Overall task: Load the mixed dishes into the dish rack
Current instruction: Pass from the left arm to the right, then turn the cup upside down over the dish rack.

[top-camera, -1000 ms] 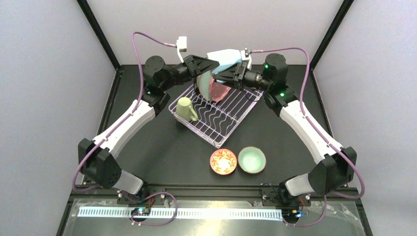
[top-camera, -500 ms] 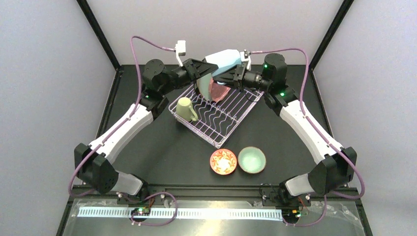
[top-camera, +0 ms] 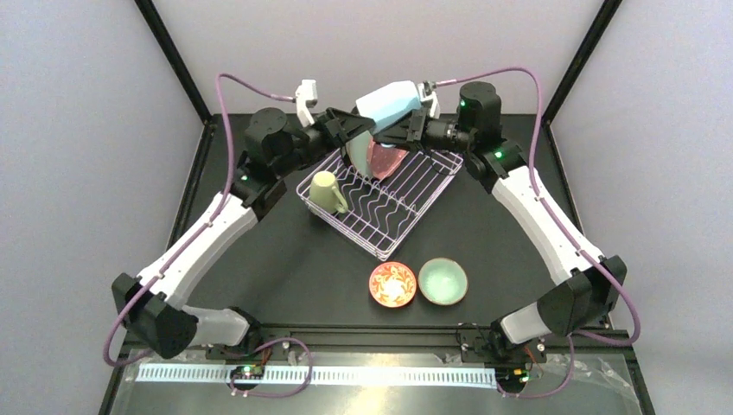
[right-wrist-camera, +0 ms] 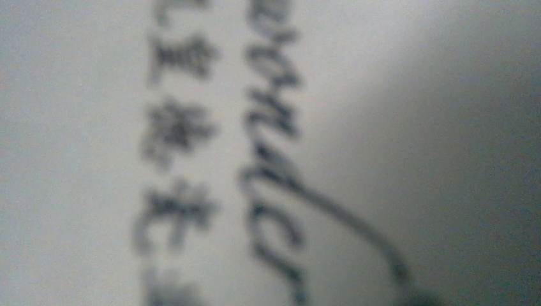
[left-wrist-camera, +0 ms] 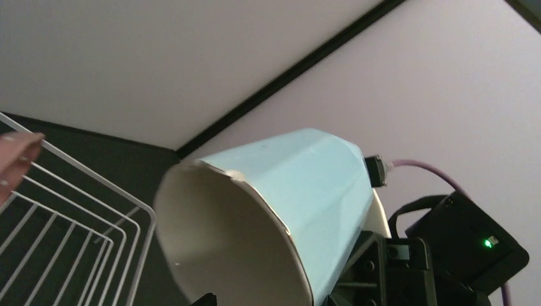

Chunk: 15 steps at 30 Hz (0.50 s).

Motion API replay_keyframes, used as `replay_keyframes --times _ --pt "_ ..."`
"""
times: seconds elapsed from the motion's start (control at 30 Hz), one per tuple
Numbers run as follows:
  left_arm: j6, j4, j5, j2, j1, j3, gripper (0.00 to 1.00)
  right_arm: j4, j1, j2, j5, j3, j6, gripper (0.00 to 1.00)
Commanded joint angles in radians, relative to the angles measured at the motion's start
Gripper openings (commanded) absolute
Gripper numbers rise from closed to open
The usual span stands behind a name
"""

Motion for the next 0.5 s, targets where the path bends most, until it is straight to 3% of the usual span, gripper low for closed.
replay_keyframes --times 0.0,0.3,0.47 --pt "0.007 -0.125 -0.168 -0.074 0.015 0.059 0.99 -0.072 0.004 0.012 0.005 0.118 -0.178 0.00" --pt "0.025 -0.339 -0.431 -0.236 0.026 0.047 0.99 -0.271 0.006 0.067 0.028 0.181 -0.451 0.00" --pt "0.027 -0.413 -0.491 -0.296 0.027 0.009 0.99 -0.446 0.037 0.101 0.190 0.199 -0.675 0.00"
